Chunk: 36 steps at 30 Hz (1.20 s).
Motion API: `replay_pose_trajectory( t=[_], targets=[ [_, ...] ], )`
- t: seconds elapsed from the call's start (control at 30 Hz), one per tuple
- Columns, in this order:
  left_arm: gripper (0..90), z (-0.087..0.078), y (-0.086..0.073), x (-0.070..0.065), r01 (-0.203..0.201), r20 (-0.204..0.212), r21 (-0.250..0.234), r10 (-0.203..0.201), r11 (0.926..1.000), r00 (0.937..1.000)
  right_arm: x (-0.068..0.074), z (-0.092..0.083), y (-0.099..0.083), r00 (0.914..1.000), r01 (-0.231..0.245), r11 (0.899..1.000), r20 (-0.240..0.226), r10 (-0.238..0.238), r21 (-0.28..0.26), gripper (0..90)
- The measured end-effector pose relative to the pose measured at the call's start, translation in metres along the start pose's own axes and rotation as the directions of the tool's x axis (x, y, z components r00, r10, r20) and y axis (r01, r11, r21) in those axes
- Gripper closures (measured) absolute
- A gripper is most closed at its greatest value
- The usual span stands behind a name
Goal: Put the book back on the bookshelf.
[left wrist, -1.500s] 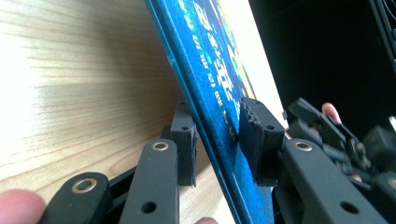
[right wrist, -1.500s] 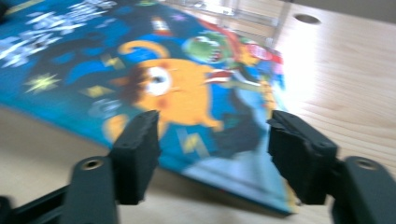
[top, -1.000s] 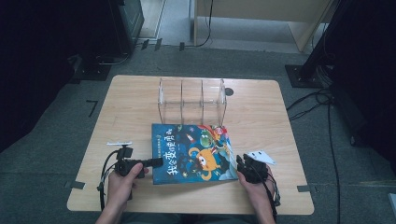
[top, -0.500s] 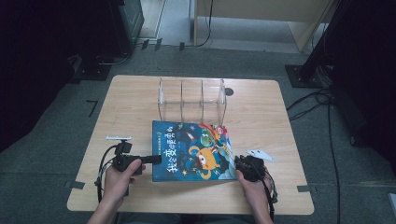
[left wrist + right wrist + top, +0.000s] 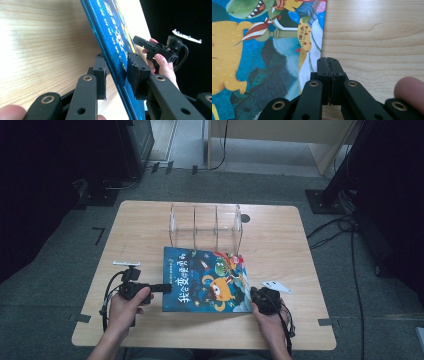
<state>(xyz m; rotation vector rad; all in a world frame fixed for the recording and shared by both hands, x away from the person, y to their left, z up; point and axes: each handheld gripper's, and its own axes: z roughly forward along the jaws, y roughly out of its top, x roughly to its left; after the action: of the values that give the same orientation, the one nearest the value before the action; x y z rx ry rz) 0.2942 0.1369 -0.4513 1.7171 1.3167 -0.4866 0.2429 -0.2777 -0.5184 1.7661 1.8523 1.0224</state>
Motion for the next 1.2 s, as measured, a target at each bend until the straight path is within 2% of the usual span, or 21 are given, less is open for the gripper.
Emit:
replay_pose_trajectory(
  t=[0.17,0.27,0.4,0.57,0.63,0.7,0.77,0.87,0.93,1.03,1.13,1.2],
  targets=[
    [70.5,-0.001,0.003,-0.005,-0.014,0.001,0.000,0.014,0.9999,0.9999,0.001,-0.001,-0.001,0.9996,0.005,1.000,-0.027,-0.004,0.009,90.0],
    [68.8,0.003,0.006,-0.009,-0.021,0.020,0.039,0.020,0.9990,0.9996,0.003,-0.001,-0.002,0.9986,0.015,1.000,-0.051,-0.014,0.015,90.0],
    [69.8,0.003,0.008,-0.015,-0.023,0.036,0.046,0.021,0.9987,0.9991,0.007,-0.002,-0.003,0.9975,0.021,1.000,-0.068,-0.019,0.021,90.0],
    [72.0,-0.005,0.017,-0.021,-0.019,0.026,0.074,0.017,0.9971,0.9995,0.010,-0.002,-0.005,0.9947,0.031,0.999,-0.099,-0.028,0.028,89.8],
    [72.9,-0.009,0.022,-0.024,-0.011,0.031,0.094,0.008,0.9955,0.9995,0.010,-0.001,-0.005,0.9926,0.038,0.999,-0.116,-0.035,0.029,86.0],
    [74.8,-0.011,0.027,-0.024,0.010,0.042,0.107,-0.014,0.9942,0.9990,0.008,-0.001,-0.004,0.9892,0.027,0.999,-0.145,-0.022,0.032,80.6],
    [75.5,-0.013,0.032,-0.026,0.018,0.030,0.117,-0.021,0.9930,0.9993,0.007,-0.002,-0.003,0.9872,0.027,0.999,-0.158,-0.021,0.035,74.5],
    [76.3,-0.014,0.038,-0.029,0.018,0.024,0.136,-0.021,0.9905,0.9995,0.002,-0.004,-0.002,0.9899,0.034,0.999,-0.138,-0.031,0.014,62.3],
    [76.8,-0.014,0.042,-0.032,0.020,0.021,0.148,-0.023,0.9888,0.9995,-0.003,-0.008,-0.001,0.9943,0.038,0.999,-0.099,-0.039,-0.010,53.4],
    [77.1,-0.015,0.048,-0.034,0.024,0.007,0.159,-0.025,0.9871,0.9997,-0.013,-0.012,0.003,0.9981,0.037,0.999,-0.048,-0.038,-0.022,44.6],
    [77.5,-0.017,0.055,-0.040,0.024,-0.016,0.176,-0.022,0.9842,0.9996,-0.026,-0.014,0.006,0.9989,0.047,0.999,0.001,-0.047,-0.019,41.7],
    [77.4,-0.019,0.059,-0.046,0.016,-0.036,0.185,-0.010,0.9826,0.9993,-0.035,-0.015,0.006,0.9954,0.082,0.997,0.051,-0.081,-0.012,41.1]
  ],
)
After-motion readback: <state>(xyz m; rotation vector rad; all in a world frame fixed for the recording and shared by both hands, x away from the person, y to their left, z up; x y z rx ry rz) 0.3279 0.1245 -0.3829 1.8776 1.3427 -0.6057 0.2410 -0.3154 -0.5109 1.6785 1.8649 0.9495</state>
